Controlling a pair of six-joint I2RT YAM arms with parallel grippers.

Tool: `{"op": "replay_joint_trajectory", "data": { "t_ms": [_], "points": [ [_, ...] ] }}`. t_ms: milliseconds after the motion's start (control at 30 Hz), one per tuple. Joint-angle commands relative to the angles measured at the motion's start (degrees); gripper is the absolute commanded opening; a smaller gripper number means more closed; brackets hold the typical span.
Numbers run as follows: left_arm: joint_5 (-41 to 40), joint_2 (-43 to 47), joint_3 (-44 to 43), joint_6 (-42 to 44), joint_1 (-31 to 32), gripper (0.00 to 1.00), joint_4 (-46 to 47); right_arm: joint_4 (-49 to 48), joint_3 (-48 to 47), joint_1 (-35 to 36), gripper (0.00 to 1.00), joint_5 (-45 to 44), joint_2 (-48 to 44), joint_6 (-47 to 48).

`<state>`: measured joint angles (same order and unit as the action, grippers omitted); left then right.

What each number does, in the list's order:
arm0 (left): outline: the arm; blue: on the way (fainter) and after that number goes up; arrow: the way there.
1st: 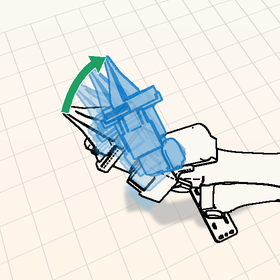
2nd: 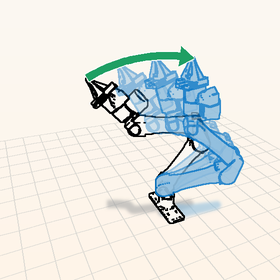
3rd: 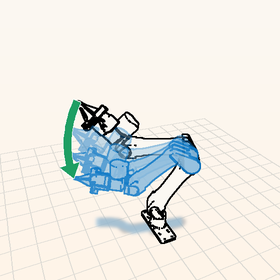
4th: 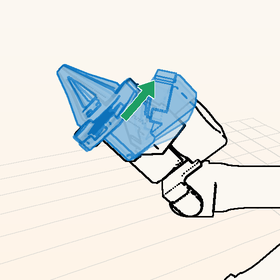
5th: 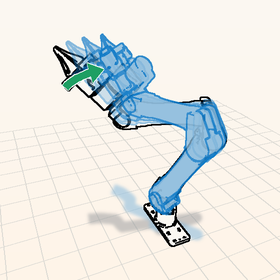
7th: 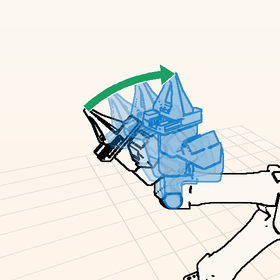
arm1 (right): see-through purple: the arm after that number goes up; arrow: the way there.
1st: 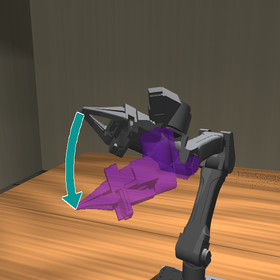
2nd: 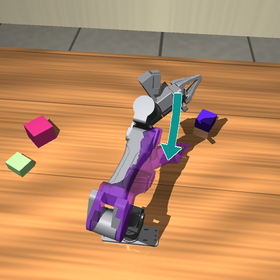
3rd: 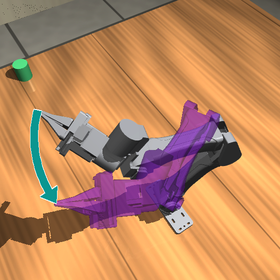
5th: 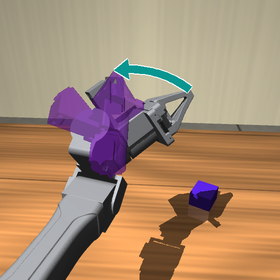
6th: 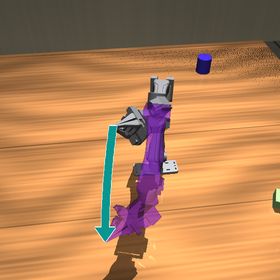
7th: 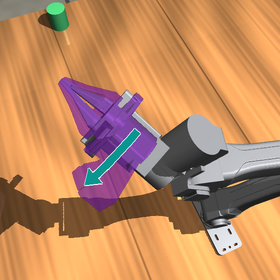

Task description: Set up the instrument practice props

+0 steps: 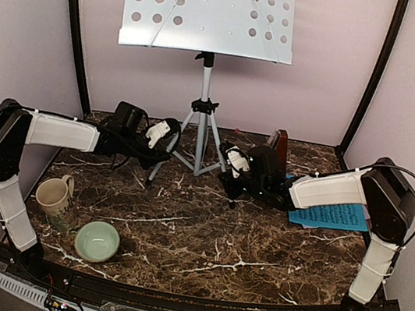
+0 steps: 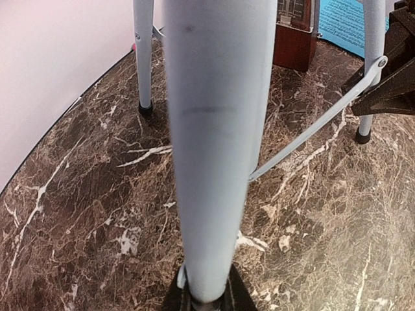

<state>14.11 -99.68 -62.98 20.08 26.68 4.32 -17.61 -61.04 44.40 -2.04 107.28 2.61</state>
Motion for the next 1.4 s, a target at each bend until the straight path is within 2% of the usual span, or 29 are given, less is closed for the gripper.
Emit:
{"op": "replay_joint_trajectory", "data": {
  "t_ms": [0, 367, 733, 1033, 1367],
  "points": [
    [-8.64, -2.15, 1.70, 3.00, -4.52, 0.00, -11.08, 6.55, 1.38, -0.28, 0.00, -1.47, -1.96, -0.28],
    [-9.78, -1.30, 2.45, 6.17, -6.94, 0.00, -12.64, 9.96, 1.51, 1.95, 0.00, 0.06, -4.11, -4.92],
    [-2.75, -1.45, 0.84, 2.69, -6.77, 0.01, -9.74, 10.56, -0.91, 3.84, 0.00, 0.01, -2.76, -7.60],
    [-0.77, 3.57, 4.74, 1.82, -3.35, 0.02, -8.23, 11.63, 1.30, 6.23, 0.00, -2.51, -6.47, -9.06],
    [-1.32, 5.91, 8.49, -0.39, 1.03, 0.01, -7.33, 11.59, 10.73, 9.82, 0.00, -5.97, -15.35, -14.03]
  ]
}}
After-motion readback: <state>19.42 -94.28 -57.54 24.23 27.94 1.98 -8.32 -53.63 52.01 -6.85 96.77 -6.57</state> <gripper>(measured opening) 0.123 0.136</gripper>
